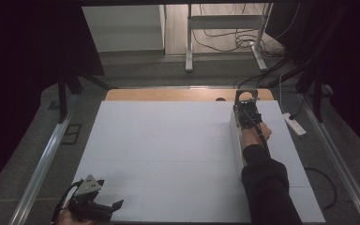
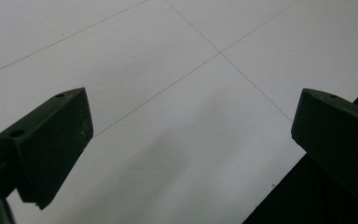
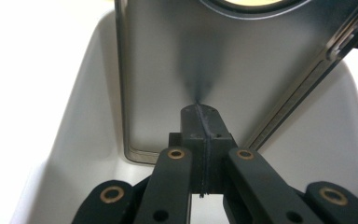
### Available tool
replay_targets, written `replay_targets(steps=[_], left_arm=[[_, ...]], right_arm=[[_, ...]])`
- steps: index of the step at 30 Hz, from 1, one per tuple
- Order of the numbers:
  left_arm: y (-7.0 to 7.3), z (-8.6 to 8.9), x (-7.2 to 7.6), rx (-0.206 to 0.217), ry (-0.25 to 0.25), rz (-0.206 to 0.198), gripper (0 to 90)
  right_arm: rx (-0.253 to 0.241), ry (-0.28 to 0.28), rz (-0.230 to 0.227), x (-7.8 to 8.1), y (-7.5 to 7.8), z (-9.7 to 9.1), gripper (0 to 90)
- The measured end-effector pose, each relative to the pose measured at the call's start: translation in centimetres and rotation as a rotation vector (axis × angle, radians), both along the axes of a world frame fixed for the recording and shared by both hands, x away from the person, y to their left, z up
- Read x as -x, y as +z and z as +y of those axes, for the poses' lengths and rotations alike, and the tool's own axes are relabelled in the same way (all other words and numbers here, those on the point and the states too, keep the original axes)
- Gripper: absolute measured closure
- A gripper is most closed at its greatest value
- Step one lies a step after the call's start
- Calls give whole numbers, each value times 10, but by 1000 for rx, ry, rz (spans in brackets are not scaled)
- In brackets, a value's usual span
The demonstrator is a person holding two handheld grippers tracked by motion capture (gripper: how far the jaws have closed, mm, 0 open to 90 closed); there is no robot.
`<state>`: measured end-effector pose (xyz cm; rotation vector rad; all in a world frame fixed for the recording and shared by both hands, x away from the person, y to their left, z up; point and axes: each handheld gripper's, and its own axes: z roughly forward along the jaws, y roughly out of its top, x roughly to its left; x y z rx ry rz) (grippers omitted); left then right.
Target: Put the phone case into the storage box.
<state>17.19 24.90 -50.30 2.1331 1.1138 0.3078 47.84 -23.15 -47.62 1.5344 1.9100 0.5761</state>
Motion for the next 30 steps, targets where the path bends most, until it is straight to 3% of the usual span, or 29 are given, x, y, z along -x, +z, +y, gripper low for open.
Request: replay_targets(steps=[15, 22, 30], left_arm=[[0, 0, 0, -1, 0, -4, 0], [0, 0, 1, 3, 7, -6, 0], [1, 2, 2, 13, 13, -11, 0]], right_arm=[[10, 5, -21, -2, 0, 0, 899], [-27, -7, -2, 1, 5, -3, 893], [-88, 18, -11, 15, 21, -9, 814]])
